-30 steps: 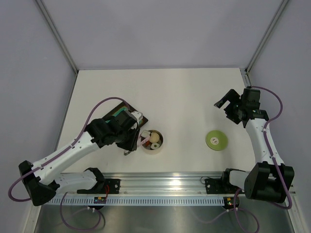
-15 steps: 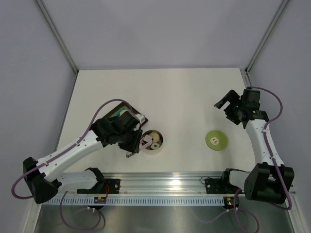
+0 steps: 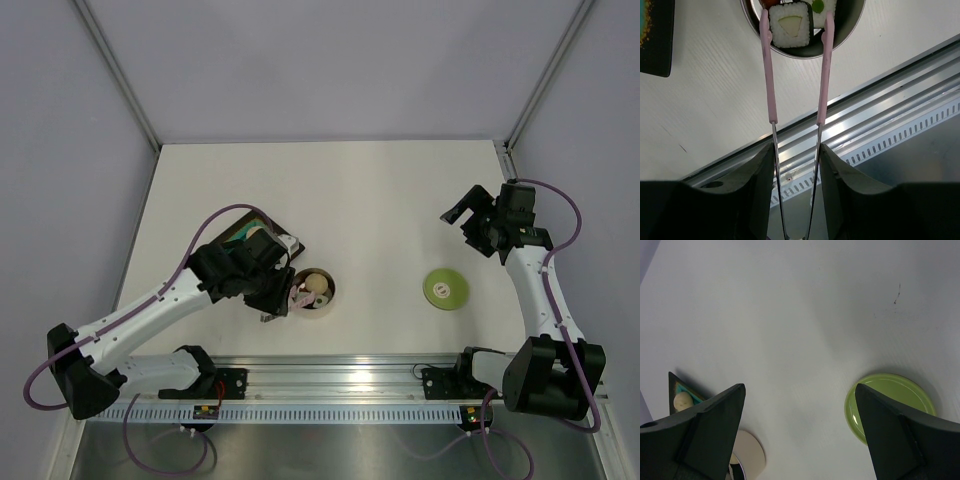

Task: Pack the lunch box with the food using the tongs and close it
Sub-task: Place the fake food in the packing box, then place the clamp at the center of the board, then pick up the box lid from the center of the board.

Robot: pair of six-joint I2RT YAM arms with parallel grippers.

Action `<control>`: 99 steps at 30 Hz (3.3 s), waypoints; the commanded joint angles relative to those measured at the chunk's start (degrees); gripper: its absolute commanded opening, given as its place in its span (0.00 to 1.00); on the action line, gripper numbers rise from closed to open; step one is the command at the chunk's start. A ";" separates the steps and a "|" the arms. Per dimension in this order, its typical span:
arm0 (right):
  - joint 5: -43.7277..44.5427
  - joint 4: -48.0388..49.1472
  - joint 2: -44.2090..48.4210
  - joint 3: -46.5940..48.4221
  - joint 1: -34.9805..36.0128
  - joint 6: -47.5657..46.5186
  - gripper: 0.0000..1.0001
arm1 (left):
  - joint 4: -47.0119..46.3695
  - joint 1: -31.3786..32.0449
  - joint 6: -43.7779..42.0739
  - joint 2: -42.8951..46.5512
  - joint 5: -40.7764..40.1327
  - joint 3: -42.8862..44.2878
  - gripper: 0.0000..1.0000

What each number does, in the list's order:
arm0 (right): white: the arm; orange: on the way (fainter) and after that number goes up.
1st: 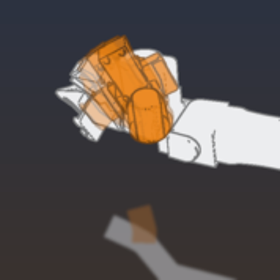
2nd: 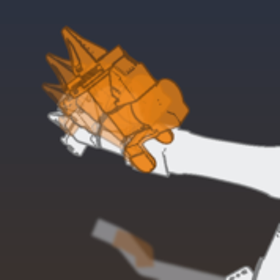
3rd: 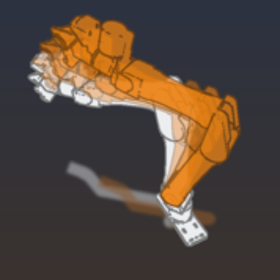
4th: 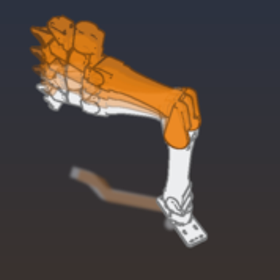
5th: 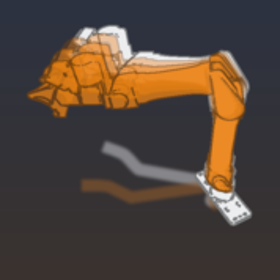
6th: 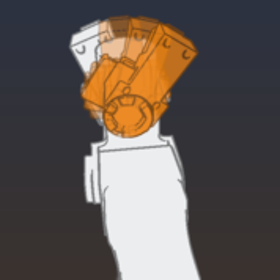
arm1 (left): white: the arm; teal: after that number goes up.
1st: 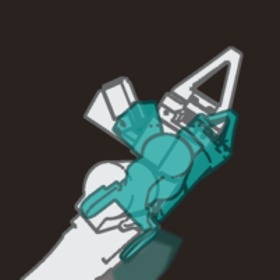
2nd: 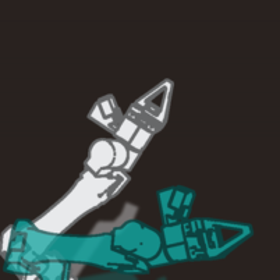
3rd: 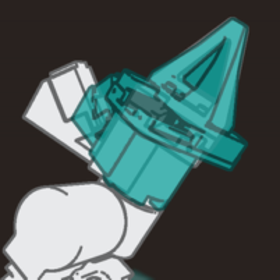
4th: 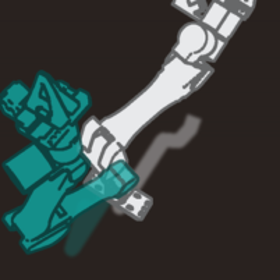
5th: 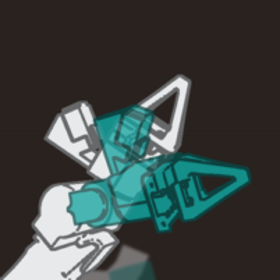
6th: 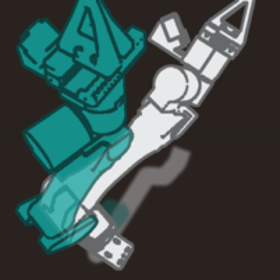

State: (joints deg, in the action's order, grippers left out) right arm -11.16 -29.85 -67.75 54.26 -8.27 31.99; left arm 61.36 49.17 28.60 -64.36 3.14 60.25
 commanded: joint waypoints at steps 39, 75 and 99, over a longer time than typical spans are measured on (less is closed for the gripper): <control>-0.27 -1.53 1.56 -0.12 -0.08 -2.89 0.99 | -24.36 -53.91 0.32 -27.83 4.46 23.24 0.00; -2.91 0.23 -3.89 1.64 -0.08 -2.19 0.99 | -21.81 -57.43 -19.55 -60.63 -8.15 46.71 0.63; 14.95 -21.50 5.08 -9.69 -0.08 14.50 0.94 | -23.48 -35.02 -12.08 -16.71 -5.79 18.26 0.80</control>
State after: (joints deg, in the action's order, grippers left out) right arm 4.86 -50.87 -62.46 47.09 -8.27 41.12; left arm 38.94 14.06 14.39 -86.19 -8.03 83.77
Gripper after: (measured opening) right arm 0.948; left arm 0.802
